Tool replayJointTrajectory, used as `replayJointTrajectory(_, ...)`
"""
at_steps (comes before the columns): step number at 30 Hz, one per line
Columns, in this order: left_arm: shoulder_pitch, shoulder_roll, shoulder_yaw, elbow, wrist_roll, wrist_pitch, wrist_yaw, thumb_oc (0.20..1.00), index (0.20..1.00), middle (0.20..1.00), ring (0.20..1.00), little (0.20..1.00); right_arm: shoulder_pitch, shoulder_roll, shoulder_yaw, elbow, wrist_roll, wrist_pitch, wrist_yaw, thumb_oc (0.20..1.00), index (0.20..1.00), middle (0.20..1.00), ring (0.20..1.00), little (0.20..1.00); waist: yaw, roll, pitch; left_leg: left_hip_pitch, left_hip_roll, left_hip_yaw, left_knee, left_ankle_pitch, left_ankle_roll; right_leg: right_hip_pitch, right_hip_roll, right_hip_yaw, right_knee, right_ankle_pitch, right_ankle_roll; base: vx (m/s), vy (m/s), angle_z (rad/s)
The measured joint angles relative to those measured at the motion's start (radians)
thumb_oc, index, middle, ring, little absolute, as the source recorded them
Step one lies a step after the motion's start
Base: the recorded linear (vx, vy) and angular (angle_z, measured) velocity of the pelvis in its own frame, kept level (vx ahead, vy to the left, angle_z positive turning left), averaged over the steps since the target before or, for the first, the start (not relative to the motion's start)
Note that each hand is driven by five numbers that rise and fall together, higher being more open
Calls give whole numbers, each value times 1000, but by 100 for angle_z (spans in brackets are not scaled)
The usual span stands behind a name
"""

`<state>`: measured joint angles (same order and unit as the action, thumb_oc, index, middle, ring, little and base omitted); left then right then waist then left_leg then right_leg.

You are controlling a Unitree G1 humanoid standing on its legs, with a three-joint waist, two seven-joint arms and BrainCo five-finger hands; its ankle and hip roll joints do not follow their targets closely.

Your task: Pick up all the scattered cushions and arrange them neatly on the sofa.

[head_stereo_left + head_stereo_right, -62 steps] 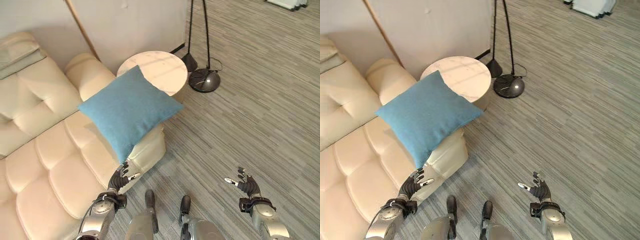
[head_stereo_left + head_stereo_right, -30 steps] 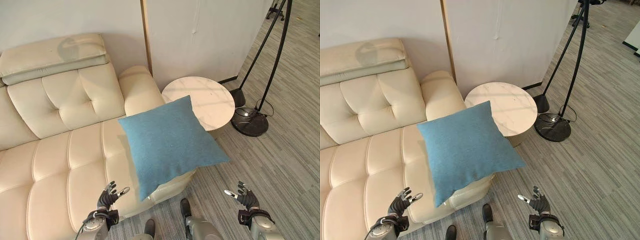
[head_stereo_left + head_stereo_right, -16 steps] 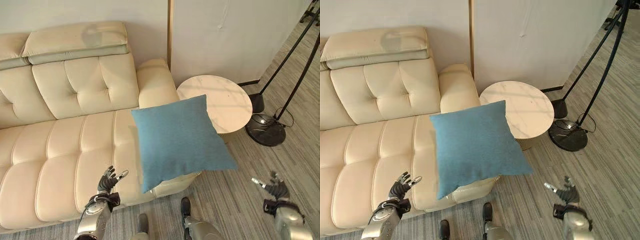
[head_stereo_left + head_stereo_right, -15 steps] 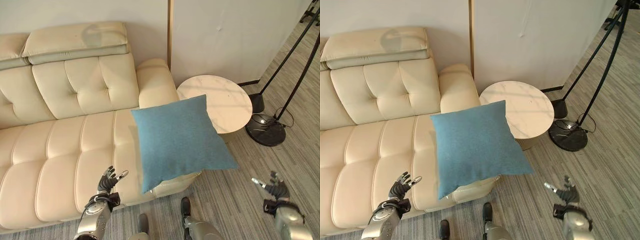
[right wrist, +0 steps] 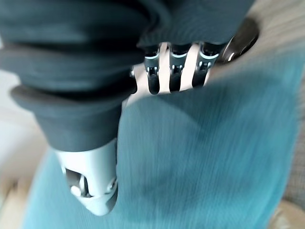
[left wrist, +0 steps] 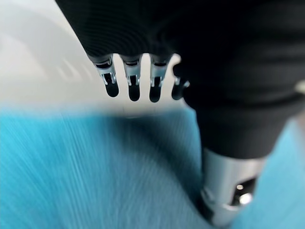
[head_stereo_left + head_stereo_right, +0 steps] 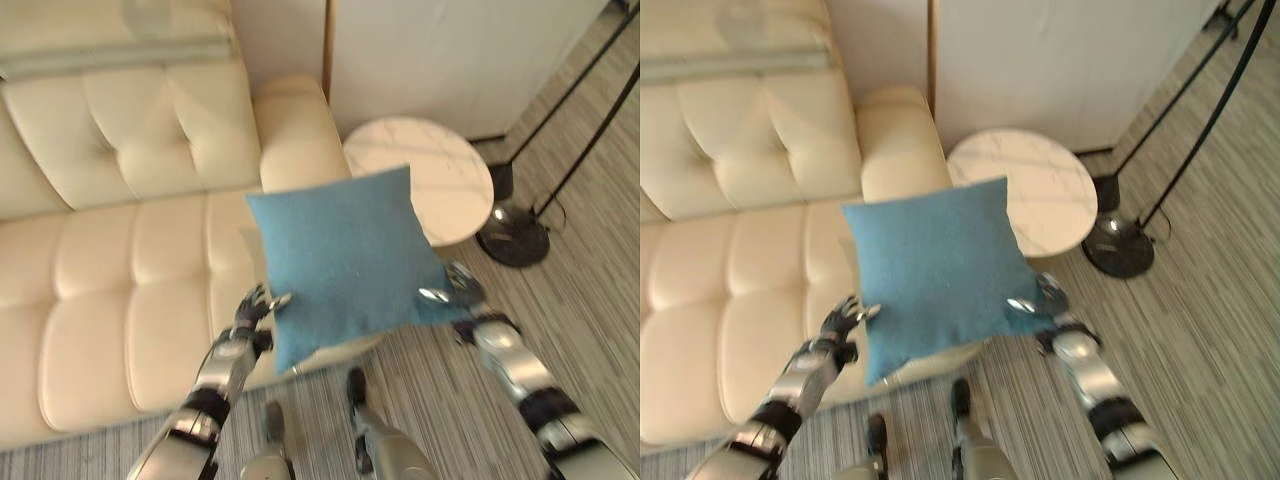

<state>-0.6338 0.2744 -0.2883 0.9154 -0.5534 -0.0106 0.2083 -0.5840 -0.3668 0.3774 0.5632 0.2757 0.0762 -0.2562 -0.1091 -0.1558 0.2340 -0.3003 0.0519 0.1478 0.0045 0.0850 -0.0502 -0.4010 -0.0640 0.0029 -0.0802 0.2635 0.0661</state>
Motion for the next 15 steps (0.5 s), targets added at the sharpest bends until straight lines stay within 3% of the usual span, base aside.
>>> replayJointTrajectory(8,33,-14,-22,-54,-57,-50,34,1000,1000,1000,1000,1000,49,59,5,-23,187,-66,-61,1000,1000,1000,1000,1000,9,1,92,6,9,-5,-20,13,-3,-4,5,-3,0,-19,12,-44,-31,-1)
replayJointTrajectory(9,41,-17,-25,-62,-61,-51,35,944,944,944,944,944,58,63,6,-24,207,-79,-61,834,834,834,834,834,11,3,95,7,9,-6,-28,16,-2,-4,6,-3,0,-18,11,-37,-48,10)
replayJointTrajectory(10,70,-18,-26,-130,-74,-57,35,200,200,200,200,200,82,57,5,-51,231,-100,-61,228,228,228,228,228,14,4,103,8,9,-10,-30,22,-3,-3,6,-5,0,-13,5,-11,-19,9)
replayJointTrajectory(15,186,-30,-24,-329,-219,-97,33,200,200,200,200,200,165,60,-43,-137,340,-167,-57,200,200,200,200,200,34,21,134,38,9,-28,-48,29,-8,26,7,-27,0,-3,-7,2,-8,9)
